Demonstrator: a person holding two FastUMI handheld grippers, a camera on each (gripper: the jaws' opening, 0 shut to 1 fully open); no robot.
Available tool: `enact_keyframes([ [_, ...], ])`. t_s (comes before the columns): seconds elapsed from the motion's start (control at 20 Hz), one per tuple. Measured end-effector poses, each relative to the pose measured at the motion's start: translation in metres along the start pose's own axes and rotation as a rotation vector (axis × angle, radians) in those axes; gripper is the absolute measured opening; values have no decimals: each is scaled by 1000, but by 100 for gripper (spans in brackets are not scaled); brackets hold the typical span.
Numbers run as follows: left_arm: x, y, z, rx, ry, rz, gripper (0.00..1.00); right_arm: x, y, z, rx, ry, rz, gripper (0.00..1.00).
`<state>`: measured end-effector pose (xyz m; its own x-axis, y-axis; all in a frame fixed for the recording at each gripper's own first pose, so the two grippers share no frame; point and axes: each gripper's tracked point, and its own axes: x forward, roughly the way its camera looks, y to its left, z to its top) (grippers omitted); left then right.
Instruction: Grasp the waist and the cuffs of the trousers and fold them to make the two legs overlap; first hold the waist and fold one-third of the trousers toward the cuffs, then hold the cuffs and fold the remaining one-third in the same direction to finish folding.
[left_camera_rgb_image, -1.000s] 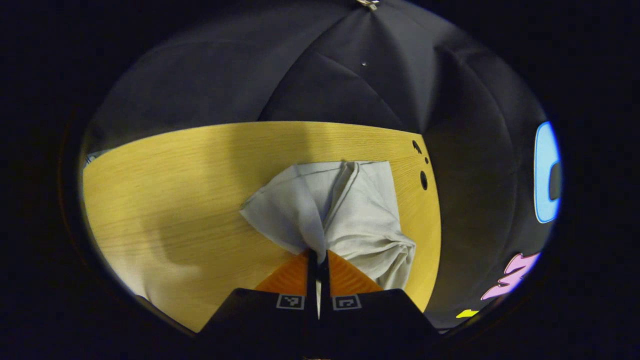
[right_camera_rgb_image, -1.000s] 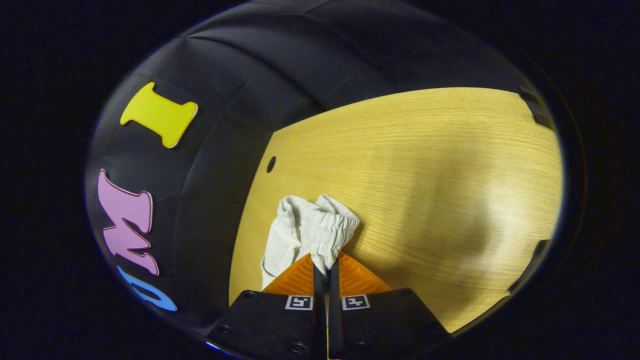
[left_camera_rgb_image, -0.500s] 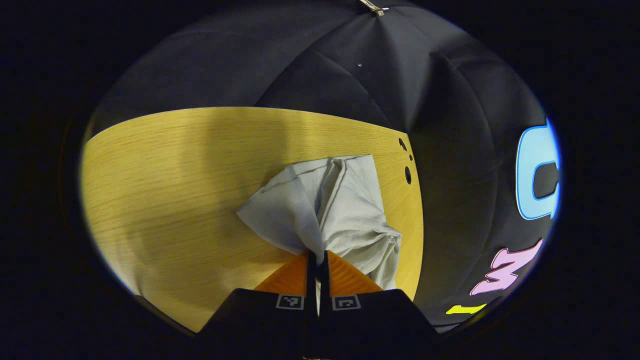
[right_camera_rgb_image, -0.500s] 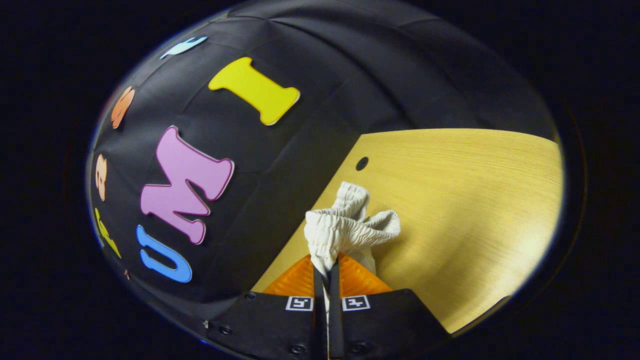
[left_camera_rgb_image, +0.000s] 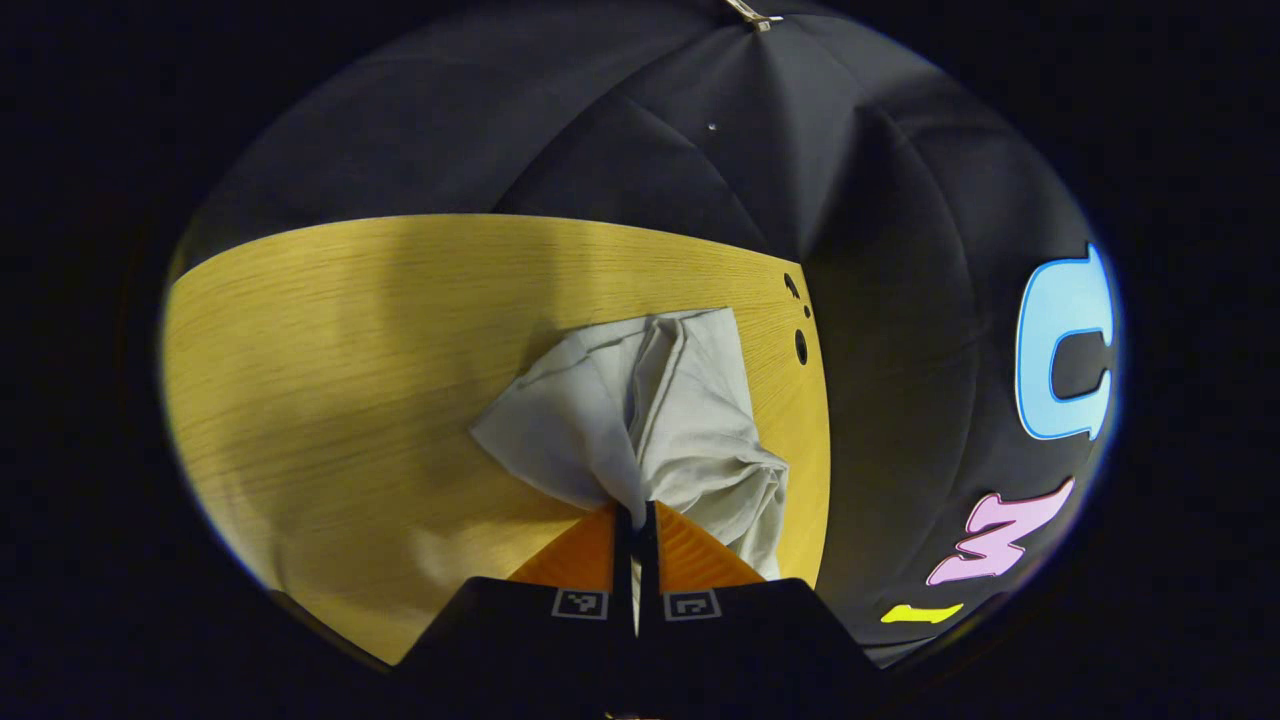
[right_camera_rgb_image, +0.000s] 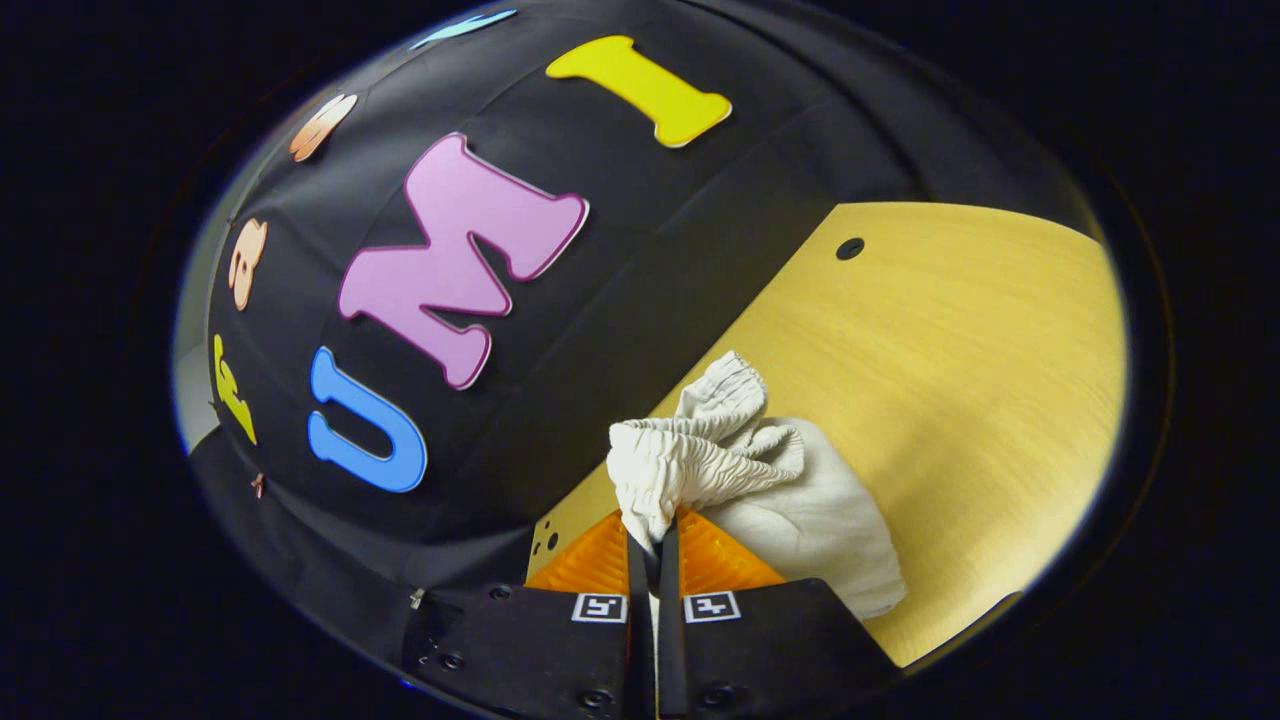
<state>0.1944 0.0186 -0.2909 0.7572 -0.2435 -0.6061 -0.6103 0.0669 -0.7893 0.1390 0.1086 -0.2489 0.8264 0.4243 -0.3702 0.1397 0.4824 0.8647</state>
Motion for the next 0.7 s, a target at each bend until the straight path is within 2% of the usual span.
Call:
enact_keyframes([
  [0.15, -1, 1, -2, 20, 13, -2, 6, 12, 3, -56, -71, 97, -26, 6],
  [0.4, -2, 1, 0, 16, 24, -12, 6, 36, -21, -139, -199, 256, -116, 6],
  [0.6, -2, 3, 1, 4, 24, -5, 6, 44, -36, -173, -192, 401, -159, 6],
  [0.7, -2, 4, 0, 1, 22, 1, 6, 44, -34, -168, -162, 417, -145, 14],
])
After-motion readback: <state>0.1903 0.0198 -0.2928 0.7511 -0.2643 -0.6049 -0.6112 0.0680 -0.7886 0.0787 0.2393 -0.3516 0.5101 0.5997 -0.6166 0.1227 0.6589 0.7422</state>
